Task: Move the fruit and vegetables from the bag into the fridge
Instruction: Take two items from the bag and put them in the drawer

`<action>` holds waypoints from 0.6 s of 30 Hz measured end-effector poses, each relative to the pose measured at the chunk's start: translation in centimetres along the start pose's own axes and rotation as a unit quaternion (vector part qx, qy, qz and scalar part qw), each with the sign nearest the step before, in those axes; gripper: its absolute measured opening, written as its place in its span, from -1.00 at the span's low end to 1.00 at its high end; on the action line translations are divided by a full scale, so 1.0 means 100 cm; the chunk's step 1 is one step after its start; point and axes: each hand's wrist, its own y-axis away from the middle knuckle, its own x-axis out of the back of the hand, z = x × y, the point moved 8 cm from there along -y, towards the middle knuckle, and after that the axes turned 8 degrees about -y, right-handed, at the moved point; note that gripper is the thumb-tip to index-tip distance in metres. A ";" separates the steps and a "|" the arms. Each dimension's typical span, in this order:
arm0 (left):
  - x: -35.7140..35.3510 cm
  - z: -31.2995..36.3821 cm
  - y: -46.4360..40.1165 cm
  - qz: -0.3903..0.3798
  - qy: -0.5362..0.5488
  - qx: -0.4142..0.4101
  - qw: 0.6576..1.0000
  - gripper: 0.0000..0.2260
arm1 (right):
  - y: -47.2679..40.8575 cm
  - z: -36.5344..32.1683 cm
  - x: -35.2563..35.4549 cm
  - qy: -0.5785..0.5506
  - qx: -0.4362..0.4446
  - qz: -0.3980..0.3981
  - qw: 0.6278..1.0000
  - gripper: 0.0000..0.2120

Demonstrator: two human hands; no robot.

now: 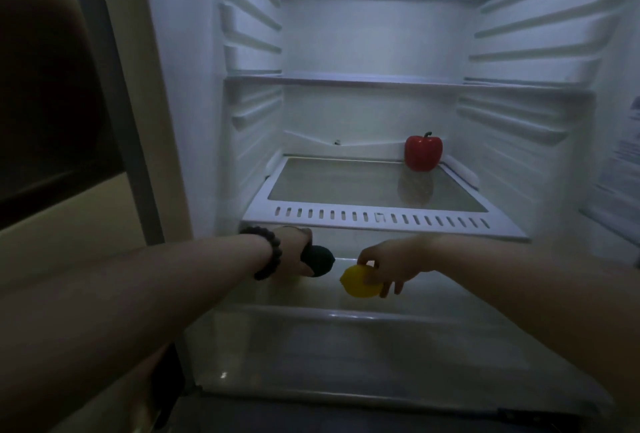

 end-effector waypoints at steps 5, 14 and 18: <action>-0.003 0.001 -0.022 0.059 -0.033 0.023 0.997 -0.72 | -0.024 0.012 0.009 -0.018 -0.034 0.038 0.999 -0.55; -0.013 0.011 -0.012 -0.048 -0.005 0.015 0.999 -0.32 | -0.014 0.020 0.010 0.078 -0.082 0.047 0.992 -0.43; -0.011 0.018 0.015 -0.114 -0.030 -0.001 0.993 -0.34 | 0.015 -0.002 0.007 0.099 -0.040 0.010 0.994 -0.50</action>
